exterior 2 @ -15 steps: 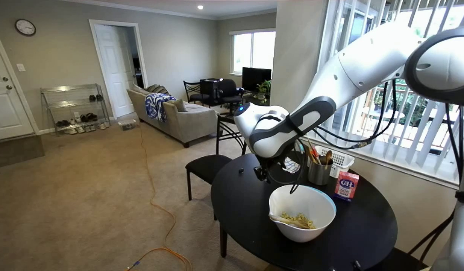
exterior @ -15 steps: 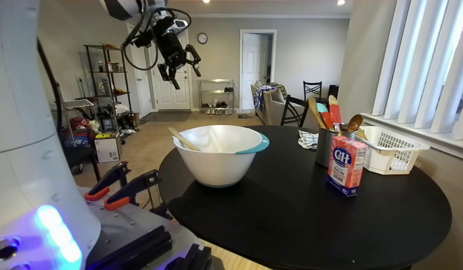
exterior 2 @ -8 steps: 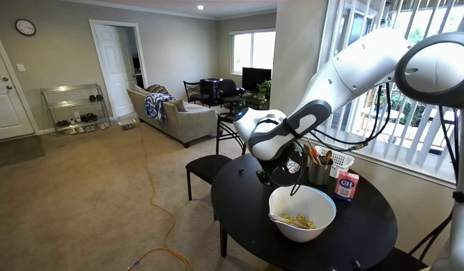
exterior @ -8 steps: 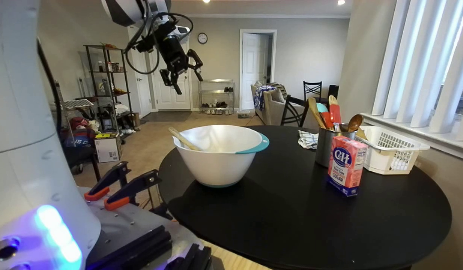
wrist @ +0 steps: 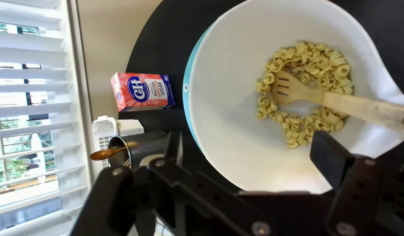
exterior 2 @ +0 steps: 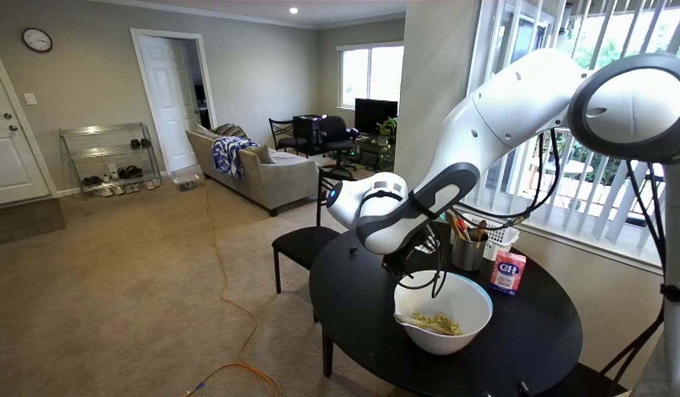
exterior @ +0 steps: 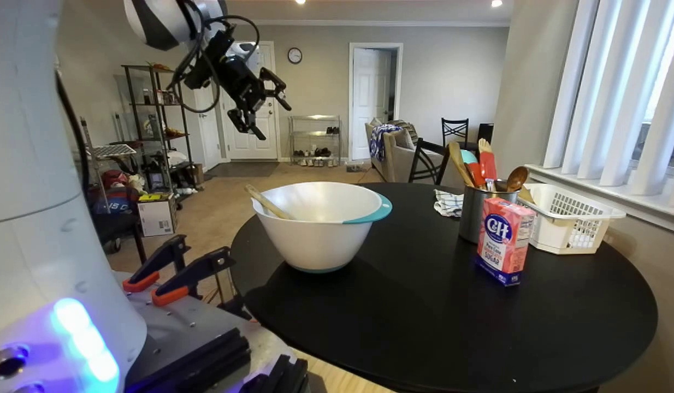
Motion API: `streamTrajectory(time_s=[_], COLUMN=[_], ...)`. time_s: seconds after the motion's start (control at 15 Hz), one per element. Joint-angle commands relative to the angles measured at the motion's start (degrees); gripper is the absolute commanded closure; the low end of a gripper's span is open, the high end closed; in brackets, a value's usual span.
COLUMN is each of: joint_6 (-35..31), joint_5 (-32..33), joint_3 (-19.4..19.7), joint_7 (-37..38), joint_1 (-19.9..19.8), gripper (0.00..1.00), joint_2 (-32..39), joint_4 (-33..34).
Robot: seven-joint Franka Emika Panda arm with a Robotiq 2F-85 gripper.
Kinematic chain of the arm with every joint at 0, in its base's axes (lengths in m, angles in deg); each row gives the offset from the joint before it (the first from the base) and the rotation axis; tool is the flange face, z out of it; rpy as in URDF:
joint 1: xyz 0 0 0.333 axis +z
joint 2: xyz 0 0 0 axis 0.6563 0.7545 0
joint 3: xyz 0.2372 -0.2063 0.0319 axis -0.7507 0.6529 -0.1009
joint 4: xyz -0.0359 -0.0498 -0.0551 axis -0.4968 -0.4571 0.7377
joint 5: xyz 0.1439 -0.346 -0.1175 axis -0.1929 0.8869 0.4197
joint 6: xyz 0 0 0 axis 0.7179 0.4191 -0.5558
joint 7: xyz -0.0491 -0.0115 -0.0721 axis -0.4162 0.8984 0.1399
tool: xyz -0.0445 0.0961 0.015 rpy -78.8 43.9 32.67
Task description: Stir the contents in the white bowl.
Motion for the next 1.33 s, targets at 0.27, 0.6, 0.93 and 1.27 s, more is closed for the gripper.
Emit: streamTrajectory(time_s=[0.27,0.6,0.93,1.27], joint_6=[-2.97,-9.62,-15.05,-17.83], joint_5=[10.02,12.95,13.99,15.43], joint_3=[-2.16,-2.18,-2.33,-2.21], joint_7=[13.14,13.18,13.54,13.12], joint_1=[3.32,2.94,2.73,3.17], gripper=[0.00,0.00,0.00,0.00], joint_2=[7.34,12.16,13.28,12.37], joint_4=[-0.30,0.25,-0.07,0.64])
